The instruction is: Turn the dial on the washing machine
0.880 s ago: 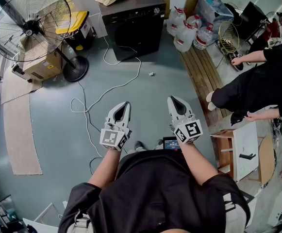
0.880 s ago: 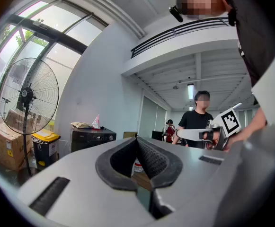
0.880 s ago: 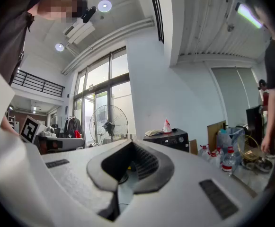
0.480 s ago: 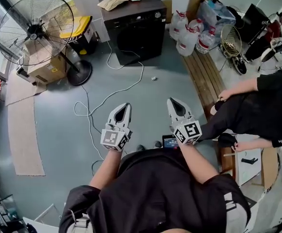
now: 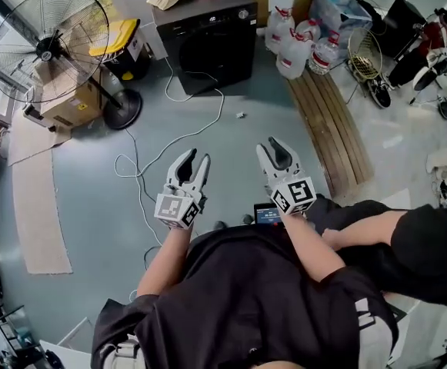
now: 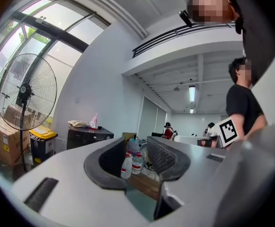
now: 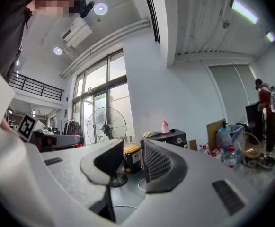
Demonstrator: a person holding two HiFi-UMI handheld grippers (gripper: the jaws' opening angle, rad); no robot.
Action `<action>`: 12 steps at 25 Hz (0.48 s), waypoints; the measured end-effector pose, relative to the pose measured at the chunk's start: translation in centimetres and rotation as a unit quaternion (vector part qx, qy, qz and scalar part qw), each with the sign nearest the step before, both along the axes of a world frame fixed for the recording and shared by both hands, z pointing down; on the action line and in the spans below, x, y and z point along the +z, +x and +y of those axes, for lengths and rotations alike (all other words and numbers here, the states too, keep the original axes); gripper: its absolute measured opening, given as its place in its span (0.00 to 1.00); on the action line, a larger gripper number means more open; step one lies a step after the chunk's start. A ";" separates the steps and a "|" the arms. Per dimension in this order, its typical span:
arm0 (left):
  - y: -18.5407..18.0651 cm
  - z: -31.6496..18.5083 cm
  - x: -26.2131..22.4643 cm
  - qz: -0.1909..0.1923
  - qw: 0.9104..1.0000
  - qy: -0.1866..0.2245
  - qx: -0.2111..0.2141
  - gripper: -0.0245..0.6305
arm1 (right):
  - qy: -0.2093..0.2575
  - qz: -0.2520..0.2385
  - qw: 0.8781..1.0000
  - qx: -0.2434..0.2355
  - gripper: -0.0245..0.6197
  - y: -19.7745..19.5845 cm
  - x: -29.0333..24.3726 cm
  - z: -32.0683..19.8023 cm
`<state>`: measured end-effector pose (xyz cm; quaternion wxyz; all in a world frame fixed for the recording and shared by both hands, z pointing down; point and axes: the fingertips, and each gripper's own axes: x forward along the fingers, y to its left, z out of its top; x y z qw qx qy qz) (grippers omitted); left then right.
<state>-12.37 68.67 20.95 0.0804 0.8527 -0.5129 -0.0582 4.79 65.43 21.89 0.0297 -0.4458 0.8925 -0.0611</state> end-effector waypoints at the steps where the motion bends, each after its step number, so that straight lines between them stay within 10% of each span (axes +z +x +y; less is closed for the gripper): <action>1: 0.1 -0.2 0.1 0.000 1.000 -0.002 -0.002 0.24 | -0.001 -0.001 1.000 0.002 0.23 0.3 0.1 -0.3; 12: 3.0 -1.7 0.5 -0.024 0.999 -0.008 -0.019 0.05 | -0.005 -0.008 1.000 0.010 0.31 4.6 0.7 -2.0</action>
